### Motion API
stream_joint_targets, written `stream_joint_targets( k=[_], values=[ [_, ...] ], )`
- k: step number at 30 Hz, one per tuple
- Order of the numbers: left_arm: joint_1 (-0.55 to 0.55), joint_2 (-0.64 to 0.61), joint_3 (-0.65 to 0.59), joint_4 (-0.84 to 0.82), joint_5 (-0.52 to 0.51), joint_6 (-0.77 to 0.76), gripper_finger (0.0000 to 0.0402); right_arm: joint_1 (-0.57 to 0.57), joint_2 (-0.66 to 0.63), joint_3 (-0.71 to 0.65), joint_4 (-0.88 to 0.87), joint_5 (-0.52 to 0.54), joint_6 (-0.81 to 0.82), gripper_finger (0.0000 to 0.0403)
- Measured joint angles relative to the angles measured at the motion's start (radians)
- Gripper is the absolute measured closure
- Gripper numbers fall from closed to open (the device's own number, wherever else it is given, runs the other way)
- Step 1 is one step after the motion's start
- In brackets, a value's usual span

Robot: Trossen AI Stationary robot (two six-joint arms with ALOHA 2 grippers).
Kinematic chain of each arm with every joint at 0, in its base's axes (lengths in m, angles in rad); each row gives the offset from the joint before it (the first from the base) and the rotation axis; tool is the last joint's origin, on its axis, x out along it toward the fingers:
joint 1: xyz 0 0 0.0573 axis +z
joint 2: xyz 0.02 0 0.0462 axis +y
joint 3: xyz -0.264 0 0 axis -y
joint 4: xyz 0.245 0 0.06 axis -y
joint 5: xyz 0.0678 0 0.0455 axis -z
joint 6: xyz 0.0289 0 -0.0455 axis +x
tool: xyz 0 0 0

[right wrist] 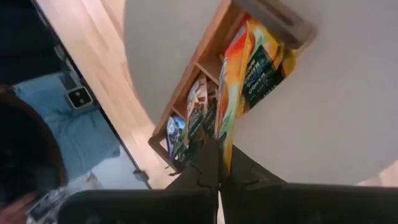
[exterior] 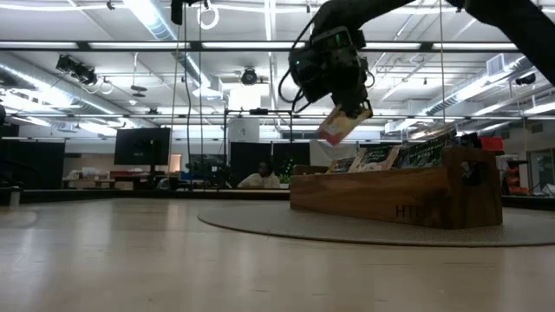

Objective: Pick & Place Tea
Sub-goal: Put the orange tea bag into the left section of the wooden organizer

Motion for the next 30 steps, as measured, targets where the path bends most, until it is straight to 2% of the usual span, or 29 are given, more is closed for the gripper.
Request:
stream_joint_targets(
  k=[8, 21, 26, 30],
  values=[
    [0.0, -0.004, 0.0, -0.028, 0.001, 0.012, 0.0346, 0.048, 0.098, 0.0, -0.004, -0.009, 0.022, 0.0403],
    [0.0, -0.004, 0.0, -0.033, 0.001, 0.026, 0.0346, 0.042, 0.173, -0.001, -0.001, -0.029, 0.056, 0.0399],
    [0.0, -0.004, 0.0, -0.05, 0.001, 0.026, 0.0346, 0.042, 0.177, -0.001, 0.006, -0.033, 0.056, 0.0372],
    [0.0, -0.004, 0.0, -0.056, 0.001, 0.026, 0.0346, 0.041, 0.177, -0.001, 0.014, -0.033, 0.049, 0.0332]
  ],
)
